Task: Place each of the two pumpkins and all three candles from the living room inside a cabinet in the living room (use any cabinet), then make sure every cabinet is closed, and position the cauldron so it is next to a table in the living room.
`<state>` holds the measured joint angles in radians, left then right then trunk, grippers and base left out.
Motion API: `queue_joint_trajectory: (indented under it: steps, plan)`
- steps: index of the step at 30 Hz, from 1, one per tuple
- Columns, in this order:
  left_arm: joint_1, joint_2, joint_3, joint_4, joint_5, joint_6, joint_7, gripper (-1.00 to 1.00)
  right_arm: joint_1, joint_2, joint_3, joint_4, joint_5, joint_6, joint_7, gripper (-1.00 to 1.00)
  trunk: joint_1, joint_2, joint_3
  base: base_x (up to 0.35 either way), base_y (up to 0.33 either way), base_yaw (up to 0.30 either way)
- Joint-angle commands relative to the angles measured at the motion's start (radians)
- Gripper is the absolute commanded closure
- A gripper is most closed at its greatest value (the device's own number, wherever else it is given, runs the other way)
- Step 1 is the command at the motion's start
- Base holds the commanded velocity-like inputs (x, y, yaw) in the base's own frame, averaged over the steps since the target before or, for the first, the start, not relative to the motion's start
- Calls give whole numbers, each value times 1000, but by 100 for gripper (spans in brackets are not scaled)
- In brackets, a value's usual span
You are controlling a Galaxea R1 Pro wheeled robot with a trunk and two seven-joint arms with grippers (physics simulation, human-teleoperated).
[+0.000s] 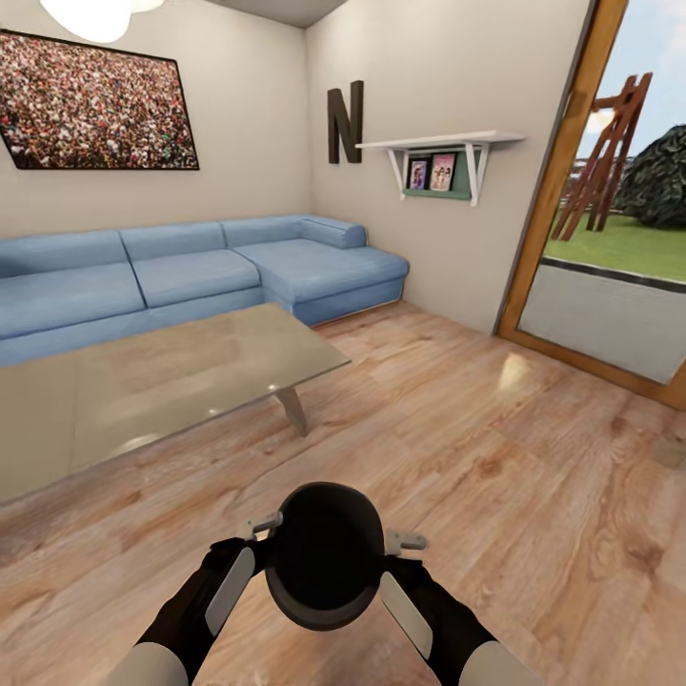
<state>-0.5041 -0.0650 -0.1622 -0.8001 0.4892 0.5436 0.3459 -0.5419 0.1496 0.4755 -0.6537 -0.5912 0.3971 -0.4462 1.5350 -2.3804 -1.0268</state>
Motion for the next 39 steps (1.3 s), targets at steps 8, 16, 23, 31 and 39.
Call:
queue_joint_trajectory:
  steps: [8, 16, 23, 31, 39]
  plan:
    - [-1, 1, -2, -1, -1, 6, 11, 100, -1, -1, 3, -41, 4, 2, -9, 100, 0, 0, -1, 24, -1, 289]
    - [-1, 1, -3, -1, 0, 6, 10, 100, -1, -1, 3, -41, 4, 2, -9, 100, 0, 0, -1, 157, -96, 289]
    - [-1, 1, -3, -1, 0, 6, 10, 100, -1, -1, 3, -41, 4, 2, -9, 100, 0, 0, -1, 227, -180, 289]
    - [-1, 1, -3, -1, 0, 6, 10, 100, -1, -1, 3, -41, 4, 1, -9, 100, 0, 0, -1, 114, -106, 289]
    - [-1, 1, -3, -1, 0, 6, 11, 100, -1, -1, 3, -42, 4, 2, -9, 100, 0, 0, -1, 93, -91, 289]
